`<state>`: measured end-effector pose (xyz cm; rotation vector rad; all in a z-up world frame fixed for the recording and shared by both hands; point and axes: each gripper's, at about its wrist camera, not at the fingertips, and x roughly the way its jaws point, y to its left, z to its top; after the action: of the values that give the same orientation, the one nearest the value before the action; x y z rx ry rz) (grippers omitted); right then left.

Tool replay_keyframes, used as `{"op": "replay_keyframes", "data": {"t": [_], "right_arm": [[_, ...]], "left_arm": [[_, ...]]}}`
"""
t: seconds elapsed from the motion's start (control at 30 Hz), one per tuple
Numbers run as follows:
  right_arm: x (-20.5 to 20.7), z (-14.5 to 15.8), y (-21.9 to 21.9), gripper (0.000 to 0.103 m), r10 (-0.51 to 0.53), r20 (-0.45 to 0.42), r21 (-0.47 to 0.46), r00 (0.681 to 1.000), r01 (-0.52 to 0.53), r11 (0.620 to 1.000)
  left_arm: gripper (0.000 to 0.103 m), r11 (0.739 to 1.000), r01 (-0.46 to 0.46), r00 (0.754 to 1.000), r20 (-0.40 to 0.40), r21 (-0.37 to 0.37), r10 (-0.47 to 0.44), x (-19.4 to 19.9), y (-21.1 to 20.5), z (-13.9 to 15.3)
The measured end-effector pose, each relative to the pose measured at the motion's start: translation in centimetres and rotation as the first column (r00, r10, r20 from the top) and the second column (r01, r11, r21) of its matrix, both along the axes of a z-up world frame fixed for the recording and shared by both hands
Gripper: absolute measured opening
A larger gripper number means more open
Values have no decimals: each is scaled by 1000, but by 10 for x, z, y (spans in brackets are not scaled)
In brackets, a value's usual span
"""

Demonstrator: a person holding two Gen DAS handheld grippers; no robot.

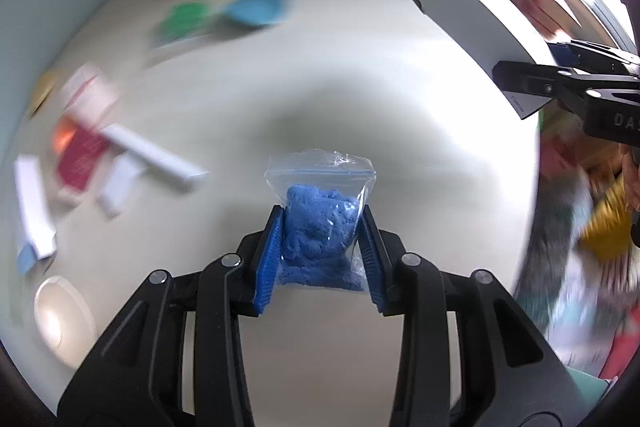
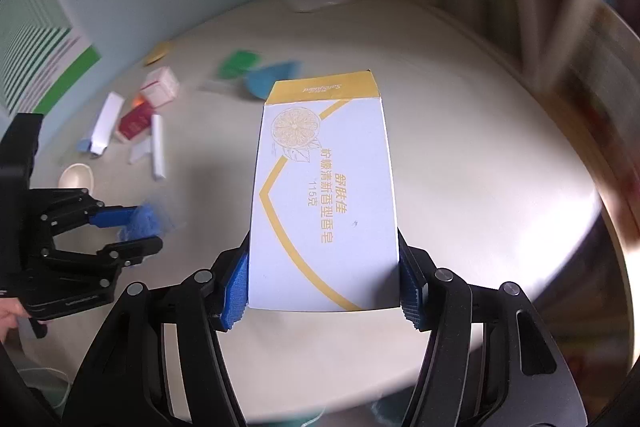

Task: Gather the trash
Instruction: 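Carry the blue bag and yellow-trimmed box with both tools to the wastebasket, then open both tools to drop the bag and box into the wastebasket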

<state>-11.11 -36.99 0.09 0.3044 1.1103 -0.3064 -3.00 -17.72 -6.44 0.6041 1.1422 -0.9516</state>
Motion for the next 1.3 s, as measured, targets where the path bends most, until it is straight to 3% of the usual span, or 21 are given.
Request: {"op": "replay_keyframes", "data": {"t": [0.1, 0.27, 0.5, 0.67, 0.73, 1.0, 1.17, 1.3], "right_arm": [[-64, 4, -13, 61, -139, -9, -12, 990, 139, 990], [-181, 3, -29, 61, -345, -39, -12, 938, 344, 939], [-299, -24, -50, 61, -492, -98, 30, 865, 496, 868], [-360, -58, -61, 61, -523, -150, 89, 839, 538, 838], [-378, -75, -65, 61, -528, -177, 120, 830, 551, 826], [-428, -160, -64, 61, -511, -291, 242, 809, 579, 778], [-444, -217, -68, 61, -517, -343, 296, 784, 613, 733], [-455, -266, -75, 61, -535, -376, 344, 756, 650, 678]], "left_arm": [[35, 991, 136, 991, -15, 3, -136, -40, -30, -5], [35, 948, 319, 947, -43, 7, -318, -119, -77, -13], [35, 888, 458, 886, -97, 23, -454, -226, -132, -34], [35, 842, 532, 843, -155, 89, -516, -291, -158, -69], [35, 824, 554, 828, -184, 123, -529, -312, -168, -90], [35, 791, 576, 808, -293, 206, -512, -350, -191, -161], [35, 797, 549, 817, -360, 251, -450, -366, -207, -214], [35, 779, 550, 817, -387, 301, -427, -373, -211, -260]]}}
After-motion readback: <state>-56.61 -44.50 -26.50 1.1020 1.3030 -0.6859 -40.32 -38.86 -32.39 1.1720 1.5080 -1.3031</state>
